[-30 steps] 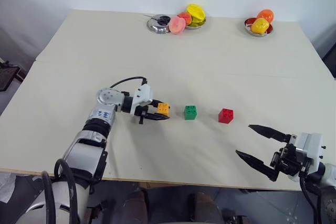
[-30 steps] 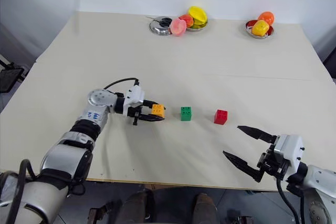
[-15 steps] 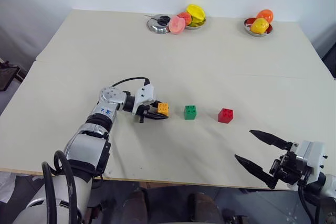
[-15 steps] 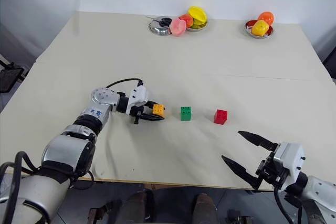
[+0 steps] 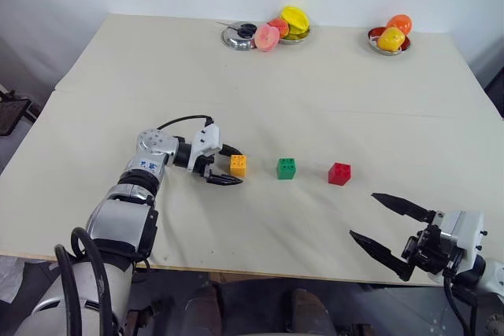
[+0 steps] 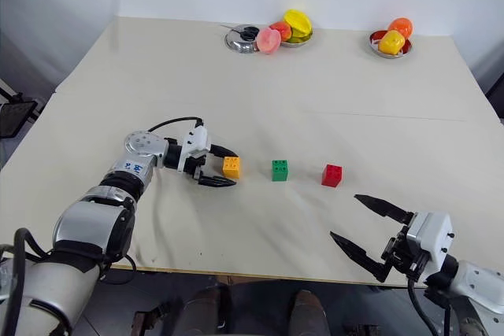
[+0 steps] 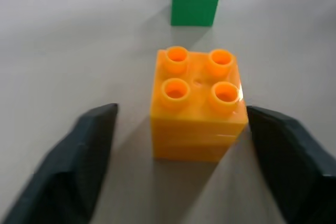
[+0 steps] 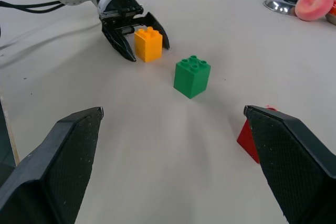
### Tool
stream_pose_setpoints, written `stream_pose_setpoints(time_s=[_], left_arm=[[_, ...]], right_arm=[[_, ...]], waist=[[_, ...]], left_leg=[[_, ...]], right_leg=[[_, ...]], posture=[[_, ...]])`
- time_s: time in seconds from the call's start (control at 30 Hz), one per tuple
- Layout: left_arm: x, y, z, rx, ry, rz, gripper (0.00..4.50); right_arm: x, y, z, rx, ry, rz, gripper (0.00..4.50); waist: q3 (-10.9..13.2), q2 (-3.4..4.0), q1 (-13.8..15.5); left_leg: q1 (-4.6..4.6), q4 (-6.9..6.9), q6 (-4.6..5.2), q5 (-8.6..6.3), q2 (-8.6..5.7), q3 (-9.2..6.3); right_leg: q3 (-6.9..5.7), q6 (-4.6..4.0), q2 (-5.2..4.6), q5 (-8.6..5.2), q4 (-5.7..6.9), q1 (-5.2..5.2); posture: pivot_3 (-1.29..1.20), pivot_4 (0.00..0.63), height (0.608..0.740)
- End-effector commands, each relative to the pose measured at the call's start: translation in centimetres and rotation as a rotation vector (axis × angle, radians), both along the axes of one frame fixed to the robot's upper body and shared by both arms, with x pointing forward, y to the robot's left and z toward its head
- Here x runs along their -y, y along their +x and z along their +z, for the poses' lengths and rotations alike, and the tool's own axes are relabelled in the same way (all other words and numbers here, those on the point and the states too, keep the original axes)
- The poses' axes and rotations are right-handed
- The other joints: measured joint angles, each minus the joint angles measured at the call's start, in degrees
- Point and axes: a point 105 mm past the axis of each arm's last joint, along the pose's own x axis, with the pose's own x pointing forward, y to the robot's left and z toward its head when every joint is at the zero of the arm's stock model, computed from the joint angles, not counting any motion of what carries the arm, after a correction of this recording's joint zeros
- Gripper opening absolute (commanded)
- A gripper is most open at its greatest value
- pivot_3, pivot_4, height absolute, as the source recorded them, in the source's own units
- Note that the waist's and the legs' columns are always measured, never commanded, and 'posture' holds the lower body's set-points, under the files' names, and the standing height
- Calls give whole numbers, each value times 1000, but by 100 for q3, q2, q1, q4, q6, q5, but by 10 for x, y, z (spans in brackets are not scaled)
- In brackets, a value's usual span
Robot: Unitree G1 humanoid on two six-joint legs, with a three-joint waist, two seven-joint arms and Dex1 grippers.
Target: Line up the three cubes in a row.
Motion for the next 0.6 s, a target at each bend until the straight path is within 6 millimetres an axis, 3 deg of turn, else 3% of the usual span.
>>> stream_pose_setpoints(time_s=[0.03, 0.27, 0.37, 0.47, 0.6], left_arm=[[-7, 1, 19, 76, -33, -22, 4470], [-75, -26, 27, 66, -43, -19, 4470], [-115, -43, 27, 83, -61, 100, 4470], [-142, -60, 31, 127, -70, 245, 4470], [-153, -72, 43, 151, -156, 379, 4470]], right_arm=[[0, -1, 4, 29, -1, 12, 4500], [22, -3, 0, -5, -48, 17, 4500], [42, -3, -2, -23, -111, 18, 4500], [65, -1, -8, -49, -157, 10, 4500], [84, 12, -6, -24, -139, -16, 4500]], waist=[[0, 0, 0], [0, 2, -83], [1, 4, -130], [1, 2, -152], [3, 2, -109]], left_leg=[[0, 0, 0, 0, 0, 0], [5, -11, -1, 1, 1, 5], [4, -9, 2, -1, 1, 7], [5, -10, 4, -2, 2, 6], [8, -2, 4, -2, 6, 4]], right_leg=[[0, 0, 0, 0, 0, 0], [5, 0, 0, 0, 8, -4], [9, 0, 0, 0, 23, -1], [9, 0, 0, 0, 24, -1], [10, 0, 0, 0, 11, 3]], posture=[[0, 150, 740], [0, 150, 740], [0, 150, 740], [0, 150, 740], [0, 150, 740]])
